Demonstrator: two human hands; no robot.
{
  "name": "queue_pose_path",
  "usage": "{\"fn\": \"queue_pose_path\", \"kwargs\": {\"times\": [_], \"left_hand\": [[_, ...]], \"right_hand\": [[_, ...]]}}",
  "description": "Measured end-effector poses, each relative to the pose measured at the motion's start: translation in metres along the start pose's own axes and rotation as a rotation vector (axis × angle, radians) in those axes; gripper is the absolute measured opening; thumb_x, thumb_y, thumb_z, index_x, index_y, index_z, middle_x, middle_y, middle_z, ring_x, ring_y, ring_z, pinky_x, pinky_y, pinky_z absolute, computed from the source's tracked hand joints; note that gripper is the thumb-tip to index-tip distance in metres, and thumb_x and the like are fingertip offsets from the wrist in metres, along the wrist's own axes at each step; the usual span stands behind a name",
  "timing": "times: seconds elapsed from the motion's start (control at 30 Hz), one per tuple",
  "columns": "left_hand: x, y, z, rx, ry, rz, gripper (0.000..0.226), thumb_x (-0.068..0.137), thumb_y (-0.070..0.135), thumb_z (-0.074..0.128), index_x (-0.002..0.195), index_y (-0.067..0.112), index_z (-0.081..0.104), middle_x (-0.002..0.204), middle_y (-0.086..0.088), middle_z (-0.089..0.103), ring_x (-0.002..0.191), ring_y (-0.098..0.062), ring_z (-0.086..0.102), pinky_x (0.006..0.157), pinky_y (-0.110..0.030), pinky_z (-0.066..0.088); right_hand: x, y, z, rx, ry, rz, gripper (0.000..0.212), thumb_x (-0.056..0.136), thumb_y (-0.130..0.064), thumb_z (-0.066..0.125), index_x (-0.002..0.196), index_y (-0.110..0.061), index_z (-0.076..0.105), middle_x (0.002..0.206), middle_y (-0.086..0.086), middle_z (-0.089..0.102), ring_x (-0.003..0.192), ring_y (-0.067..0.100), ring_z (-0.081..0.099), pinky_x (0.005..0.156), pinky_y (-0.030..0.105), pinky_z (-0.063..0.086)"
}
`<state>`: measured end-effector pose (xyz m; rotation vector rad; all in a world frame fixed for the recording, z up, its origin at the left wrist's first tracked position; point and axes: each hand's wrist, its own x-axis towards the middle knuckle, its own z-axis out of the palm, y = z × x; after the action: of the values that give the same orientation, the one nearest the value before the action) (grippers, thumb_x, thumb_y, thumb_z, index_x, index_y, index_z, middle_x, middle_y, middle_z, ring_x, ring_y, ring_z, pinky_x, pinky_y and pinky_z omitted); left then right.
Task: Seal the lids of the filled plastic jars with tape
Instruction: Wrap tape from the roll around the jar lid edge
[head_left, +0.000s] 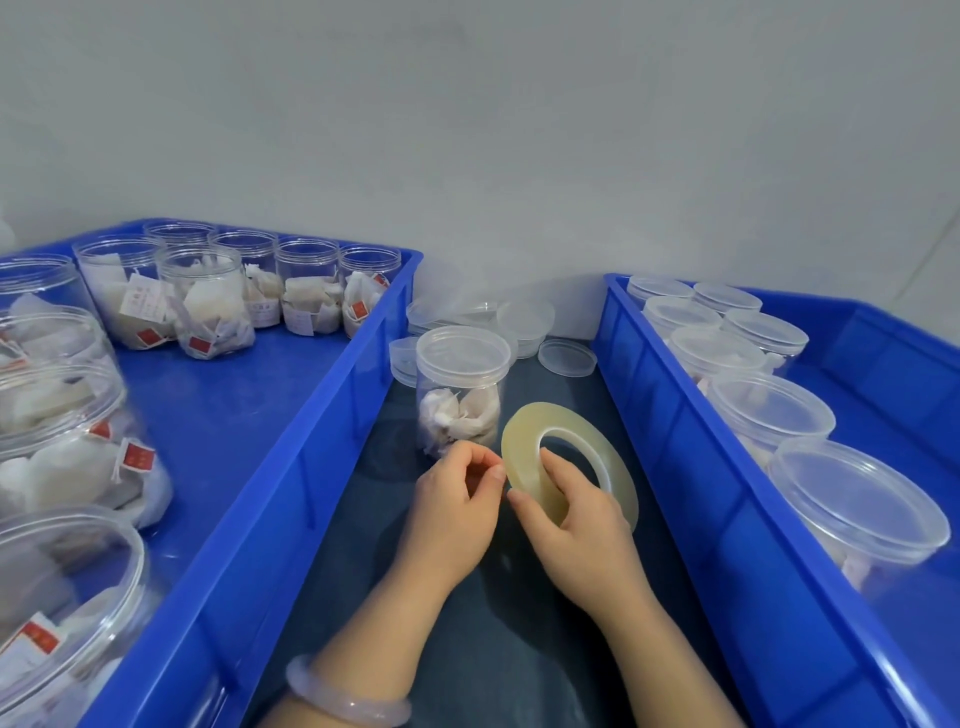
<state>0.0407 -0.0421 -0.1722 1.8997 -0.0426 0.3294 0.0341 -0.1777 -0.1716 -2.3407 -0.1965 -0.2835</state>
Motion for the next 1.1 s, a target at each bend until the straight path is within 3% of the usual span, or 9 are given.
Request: {"fn": "queue_pose_path", "kwargs": {"times": [0.07, 0.2, 0.37, 0.53, 0.63, 0.77, 0.83, 0.93, 1.1], "left_hand": [[0.001, 0.000, -0.002, -0.008, 0.025, 0.002, 0.016, 0.086, 0.013, 0.066, 0.079, 0.026, 0.061, 0.080, 0.012, 0.066, 0.076, 0.003, 0.060, 0.068, -0.014, 0.049], [0.002, -0.001, -0.003, 0.015, 0.038, -0.003, 0.014, 0.088, 0.016, 0.064, 0.078, 0.025, 0.062, 0.079, 0.010, 0.066, 0.076, -0.002, 0.060, 0.070, -0.021, 0.050], [-0.001, 0.001, 0.001, 0.079, 0.145, 0.102, 0.012, 0.089, 0.013, 0.060, 0.080, 0.020, 0.058, 0.080, 0.007, 0.062, 0.077, -0.007, 0.058, 0.066, -0.014, 0.042], [0.000, 0.004, -0.001, -0.028, 0.080, 0.129, 0.013, 0.087, 0.004, 0.062, 0.078, 0.014, 0.061, 0.079, 0.004, 0.065, 0.078, -0.015, 0.063, 0.072, -0.026, 0.051], [0.000, 0.005, -0.002, -0.144, 0.036, 0.086, 0.013, 0.086, 0.002, 0.063, 0.079, 0.013, 0.063, 0.084, 0.003, 0.068, 0.079, -0.021, 0.066, 0.077, -0.036, 0.055], [0.000, 0.003, -0.004, -0.145, 0.067, -0.011, 0.016, 0.076, 0.013, 0.076, 0.071, 0.022, 0.064, 0.074, 0.008, 0.070, 0.065, -0.006, 0.061, 0.064, -0.019, 0.051], [0.002, 0.003, -0.004, -0.123, 0.089, -0.065, 0.014, 0.075, 0.018, 0.077, 0.069, 0.022, 0.065, 0.067, 0.007, 0.068, 0.063, -0.007, 0.061, 0.058, -0.019, 0.050], [0.004, 0.000, -0.003, -0.072, 0.130, -0.071, 0.012, 0.077, 0.020, 0.076, 0.072, 0.020, 0.065, 0.066, 0.008, 0.066, 0.066, -0.005, 0.062, 0.063, -0.020, 0.051], [0.003, 0.000, -0.004, -0.048, 0.193, -0.082, 0.012, 0.072, 0.024, 0.080, 0.069, 0.023, 0.069, 0.064, 0.012, 0.067, 0.063, 0.001, 0.061, 0.055, -0.011, 0.046]], "right_hand": [[0.001, 0.001, 0.000, 0.007, 0.001, 0.012, 0.058, 0.085, -0.053, 0.054, 0.137, -0.028, 0.048, 0.120, -0.013, 0.063, 0.116, 0.010, 0.053, 0.085, 0.024, 0.040], [0.001, 0.003, 0.002, -0.033, -0.007, 0.040, 0.060, 0.084, -0.050, 0.056, 0.139, -0.029, 0.046, 0.125, -0.014, 0.060, 0.119, 0.011, 0.052, 0.085, 0.023, 0.037], [0.003, 0.000, 0.005, 0.002, 0.029, 0.072, 0.062, 0.086, -0.050, 0.056, 0.143, -0.031, 0.039, 0.132, -0.011, 0.056, 0.125, 0.014, 0.048, 0.092, 0.027, 0.039], [0.002, -0.007, 0.007, -0.014, 0.109, -0.030, 0.057, 0.092, -0.042, 0.053, 0.145, -0.033, 0.034, 0.102, -0.002, 0.066, 0.099, 0.019, 0.059, 0.092, 0.041, 0.045], [0.002, -0.008, 0.006, -0.028, 0.113, -0.074, 0.052, 0.095, -0.037, 0.051, 0.145, -0.037, 0.034, 0.097, -0.002, 0.065, 0.092, 0.017, 0.059, 0.089, 0.041, 0.045], [-0.001, -0.003, 0.002, -0.023, 0.057, -0.052, 0.051, 0.094, -0.042, 0.050, 0.143, -0.041, 0.036, 0.099, -0.005, 0.067, 0.095, 0.018, 0.060, 0.086, 0.038, 0.046], [-0.002, -0.002, 0.002, -0.036, 0.056, -0.025, 0.052, 0.092, -0.047, 0.050, 0.142, -0.041, 0.037, 0.108, -0.008, 0.066, 0.103, 0.018, 0.058, 0.084, 0.031, 0.043], [-0.002, -0.001, 0.005, -0.038, 0.057, -0.003, 0.055, 0.089, -0.050, 0.052, 0.141, -0.039, 0.038, 0.120, -0.009, 0.063, 0.116, 0.016, 0.053, 0.085, 0.026, 0.035], [-0.003, -0.005, 0.005, -0.068, 0.055, -0.003, 0.056, 0.089, -0.050, 0.052, 0.142, -0.038, 0.038, 0.126, -0.012, 0.060, 0.116, 0.013, 0.053, 0.090, 0.026, 0.037]]}}
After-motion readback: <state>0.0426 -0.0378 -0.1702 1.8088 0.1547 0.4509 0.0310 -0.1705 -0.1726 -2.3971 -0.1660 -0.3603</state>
